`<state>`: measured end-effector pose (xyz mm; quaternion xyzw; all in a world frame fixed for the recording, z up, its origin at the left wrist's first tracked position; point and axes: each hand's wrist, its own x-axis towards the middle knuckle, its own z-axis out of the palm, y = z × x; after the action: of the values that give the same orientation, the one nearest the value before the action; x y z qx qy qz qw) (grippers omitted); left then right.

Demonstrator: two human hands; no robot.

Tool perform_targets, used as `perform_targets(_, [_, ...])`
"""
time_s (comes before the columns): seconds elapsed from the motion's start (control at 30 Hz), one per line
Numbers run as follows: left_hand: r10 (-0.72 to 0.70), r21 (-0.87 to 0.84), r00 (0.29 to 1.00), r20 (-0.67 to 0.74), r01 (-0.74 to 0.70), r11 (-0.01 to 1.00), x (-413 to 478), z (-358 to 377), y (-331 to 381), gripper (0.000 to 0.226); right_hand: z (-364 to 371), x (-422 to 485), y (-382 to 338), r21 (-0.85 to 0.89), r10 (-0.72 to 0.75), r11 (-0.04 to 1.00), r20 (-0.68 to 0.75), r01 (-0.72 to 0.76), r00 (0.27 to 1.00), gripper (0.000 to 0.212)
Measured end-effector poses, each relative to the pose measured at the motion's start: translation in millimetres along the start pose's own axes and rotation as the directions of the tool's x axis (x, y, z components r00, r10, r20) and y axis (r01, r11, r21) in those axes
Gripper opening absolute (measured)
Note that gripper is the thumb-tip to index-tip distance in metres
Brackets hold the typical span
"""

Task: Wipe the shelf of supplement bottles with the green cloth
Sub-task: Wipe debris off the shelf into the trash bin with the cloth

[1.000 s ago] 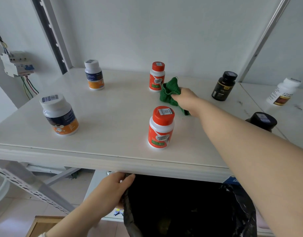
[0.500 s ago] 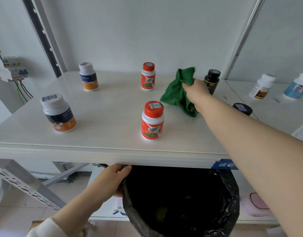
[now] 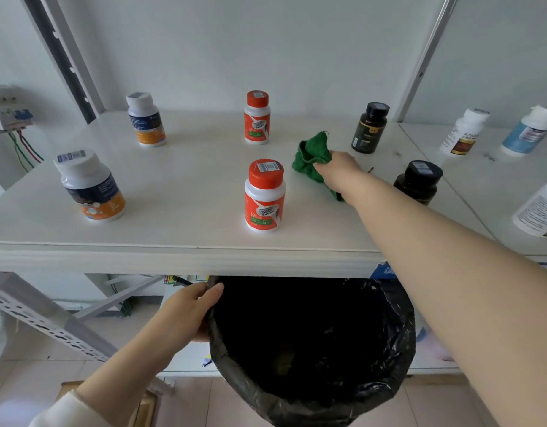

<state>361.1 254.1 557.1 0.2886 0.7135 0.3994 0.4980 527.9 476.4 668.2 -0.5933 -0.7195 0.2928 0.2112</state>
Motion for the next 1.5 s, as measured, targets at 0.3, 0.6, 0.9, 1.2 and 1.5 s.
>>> perform_targets(0.3, [0.038,0.045,0.999,0.016,-0.039,0.998,-8.4,3.9,5.9,0.034,3.8,-67.0,9.2,0.126,-0.106,0.987,0.071,0.097,0.992,0.015])
perform_targets(0.6, [0.061,0.059,0.998,0.004,-0.061,0.996,-10.5,7.8,4.3,0.028,6.6,-106.3,13.8,0.034,-0.099,0.995,-0.009,0.099,0.995,0.028])
perform_targets(0.9, [0.067,0.039,0.997,0.045,-0.069,0.997,-16.0,20.2,-5.1,0.033,2.0,-178.8,55.8,0.079,-0.095,0.993,0.030,0.092,0.995,0.022])
perform_targets(1.2, [0.046,0.068,0.996,0.075,-0.051,0.996,-35.1,77.2,4.7,0.032,-60.8,-184.2,112.7,0.468,0.112,0.864,0.182,-0.186,0.977,0.011])
perform_targets(1.5, [0.000,0.026,1.000,0.023,0.000,1.000,-31.5,161.9,27.5,0.029,-140.5,-150.0,153.6,0.433,0.072,0.881,0.274,-0.190,0.959,0.030])
